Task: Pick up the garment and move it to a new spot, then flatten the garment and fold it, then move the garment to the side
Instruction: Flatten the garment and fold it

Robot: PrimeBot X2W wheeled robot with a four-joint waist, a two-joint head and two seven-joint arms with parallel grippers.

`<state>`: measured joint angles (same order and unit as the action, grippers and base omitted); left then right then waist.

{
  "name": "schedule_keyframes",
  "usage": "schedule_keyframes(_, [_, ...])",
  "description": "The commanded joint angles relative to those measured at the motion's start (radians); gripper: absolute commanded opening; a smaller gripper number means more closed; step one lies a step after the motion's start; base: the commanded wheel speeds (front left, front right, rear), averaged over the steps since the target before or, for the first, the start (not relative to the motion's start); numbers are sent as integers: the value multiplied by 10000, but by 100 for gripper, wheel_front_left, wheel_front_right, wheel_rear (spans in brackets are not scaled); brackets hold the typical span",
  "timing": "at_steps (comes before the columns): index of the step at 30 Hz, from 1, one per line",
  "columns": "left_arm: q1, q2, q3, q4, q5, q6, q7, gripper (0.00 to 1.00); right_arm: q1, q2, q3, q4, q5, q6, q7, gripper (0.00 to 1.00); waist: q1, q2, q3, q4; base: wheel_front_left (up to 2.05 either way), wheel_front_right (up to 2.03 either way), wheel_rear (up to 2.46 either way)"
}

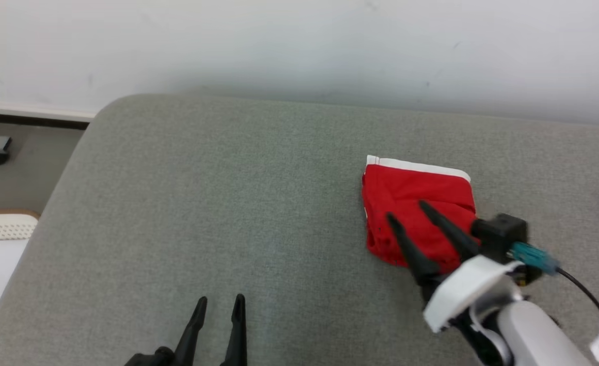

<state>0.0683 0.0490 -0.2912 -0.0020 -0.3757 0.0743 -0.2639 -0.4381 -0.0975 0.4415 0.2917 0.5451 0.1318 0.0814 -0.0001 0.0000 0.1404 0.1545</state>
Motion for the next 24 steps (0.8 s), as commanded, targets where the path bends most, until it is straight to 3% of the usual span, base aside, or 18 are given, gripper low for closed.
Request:
schedule_keyframes(1, [146, 34, 99, 0, 126, -12, 2, 100, 437, -386, -322, -243, -488, -26, -425, 100, 1, 0, -190, -141, 0, 0, 0])
schedule_keyframes(8, [419, 34, 371, -37, 244, -3, 2, 100, 2061, -1140, -2133, -595, -1919, -26, -1719, 100, 1, 0, -636, -443, 0, 0, 0])
schedule_keyframes(15, [732, 34, 533, 37, 278, -3, 2, 100, 3424, -1067, -3882, -401, -2459, -27, -2671, 100, 1, 0, -1077, -735, 0, 0, 0])
schedule_keyframes(24, [1106, 35, 869, 162, 191, -27, 3, 100, 4801, -1059, -4938, -93, -3795, -27, -3456, 100, 1, 0, -1642, -845, 0, 0, 0])
